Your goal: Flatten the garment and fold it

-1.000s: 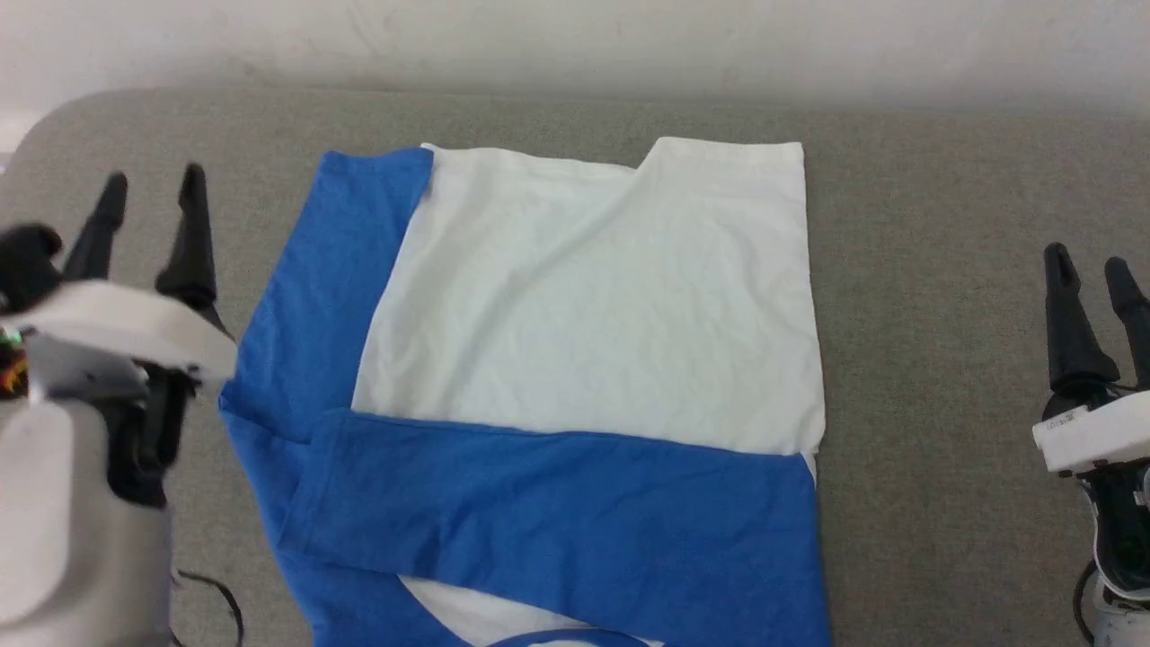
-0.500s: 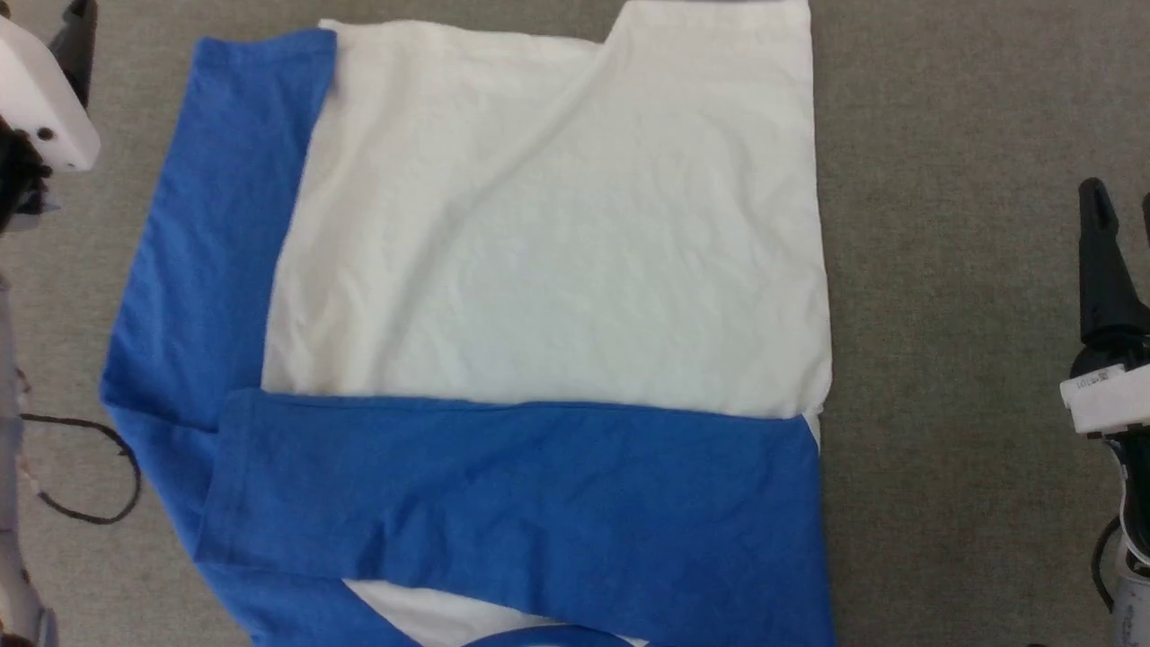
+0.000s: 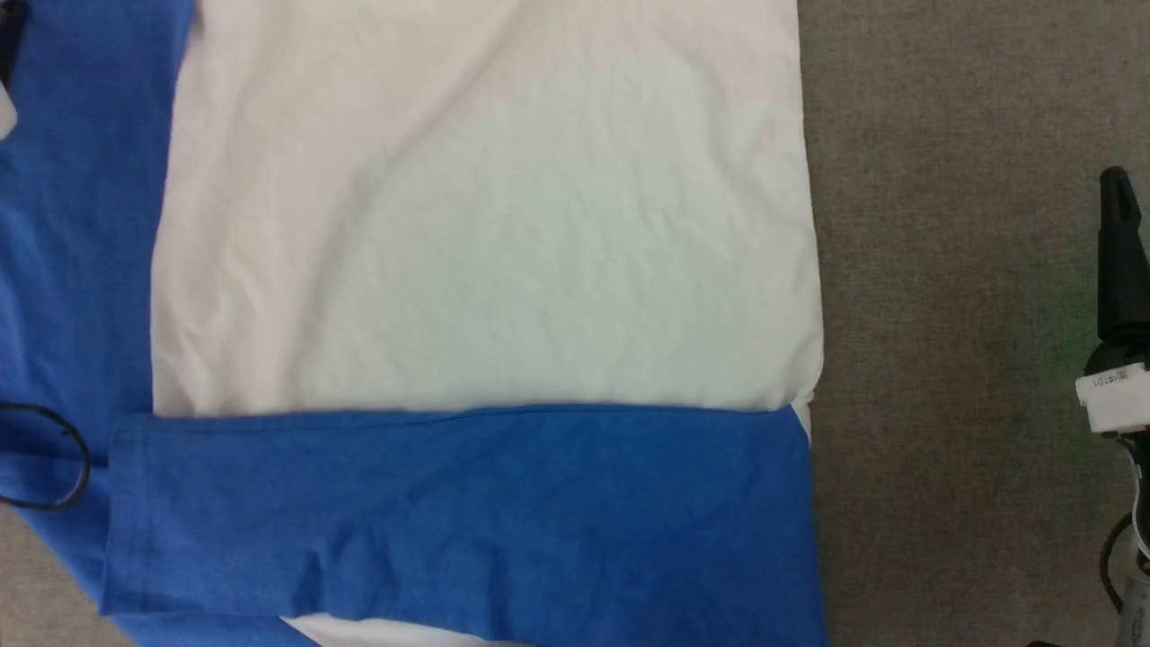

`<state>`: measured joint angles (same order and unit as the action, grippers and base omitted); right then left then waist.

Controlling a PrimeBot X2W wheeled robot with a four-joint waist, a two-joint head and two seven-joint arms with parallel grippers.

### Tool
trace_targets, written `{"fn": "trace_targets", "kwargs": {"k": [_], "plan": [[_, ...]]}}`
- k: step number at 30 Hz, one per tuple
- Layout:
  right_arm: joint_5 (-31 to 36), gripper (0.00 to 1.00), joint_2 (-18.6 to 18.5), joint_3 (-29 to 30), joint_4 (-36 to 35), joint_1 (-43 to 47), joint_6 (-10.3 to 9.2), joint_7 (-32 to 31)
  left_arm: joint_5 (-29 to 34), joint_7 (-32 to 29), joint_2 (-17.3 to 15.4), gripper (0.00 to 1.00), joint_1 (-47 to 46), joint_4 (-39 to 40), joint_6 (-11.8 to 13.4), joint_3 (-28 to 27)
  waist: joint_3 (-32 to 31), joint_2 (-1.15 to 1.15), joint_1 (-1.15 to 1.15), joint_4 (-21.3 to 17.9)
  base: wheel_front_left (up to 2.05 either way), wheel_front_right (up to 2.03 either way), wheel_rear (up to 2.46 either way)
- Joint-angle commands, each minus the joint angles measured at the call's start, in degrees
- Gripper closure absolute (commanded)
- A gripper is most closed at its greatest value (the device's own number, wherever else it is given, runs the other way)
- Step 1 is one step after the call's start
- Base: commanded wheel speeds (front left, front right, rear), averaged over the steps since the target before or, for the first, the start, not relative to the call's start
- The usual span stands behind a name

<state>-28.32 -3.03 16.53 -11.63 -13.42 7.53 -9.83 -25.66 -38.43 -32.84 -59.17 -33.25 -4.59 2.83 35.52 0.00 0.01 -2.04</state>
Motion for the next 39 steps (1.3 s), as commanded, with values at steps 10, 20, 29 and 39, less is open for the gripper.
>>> {"fn": "trace_targets", "kwargs": {"k": [10, 20, 29, 39], "plan": [[-0.5, 0.00, 0.1, 0.2, -0.2, -0.1, -0.04, 0.8, -5.7, -5.5, 2.1, 0.00, -0.7, -1.7, -2.0, 1.3, 2.5, 0.00, -0.01, -0.4, 0.00, 0.00, 0.00], [-0.7, 0.00, 0.1, -0.2, 0.6, -0.6, -0.04, 1.2, -7.7, -7.0, 1.1, 1.00, 0.4, 2.0, -2.6, 3.2, 2.7, 0.00, -0.01, -0.4, 0.00, 0.00, 0.00], [-0.3, 0.00, 0.1, -0.5, 2.2, -0.3, -0.04, 1.5, -7.6, 1.8, 1.2, 1.00, 0.0, 0.9, -0.1, 0.3, -0.2, 0.00, -0.01, 0.3, 0.00, 0.00, 0.00], [0.8, 0.00, 0.1, -1.7, 4.6, 0.9, -0.04, 0.8, -7.7, 9.9, -2.2, 1.00, 5.9, -3.1, 4.5, -5.0, -9.3, 0.00, -0.01, 4.8, 0.00, 0.00, 0.00]]}}
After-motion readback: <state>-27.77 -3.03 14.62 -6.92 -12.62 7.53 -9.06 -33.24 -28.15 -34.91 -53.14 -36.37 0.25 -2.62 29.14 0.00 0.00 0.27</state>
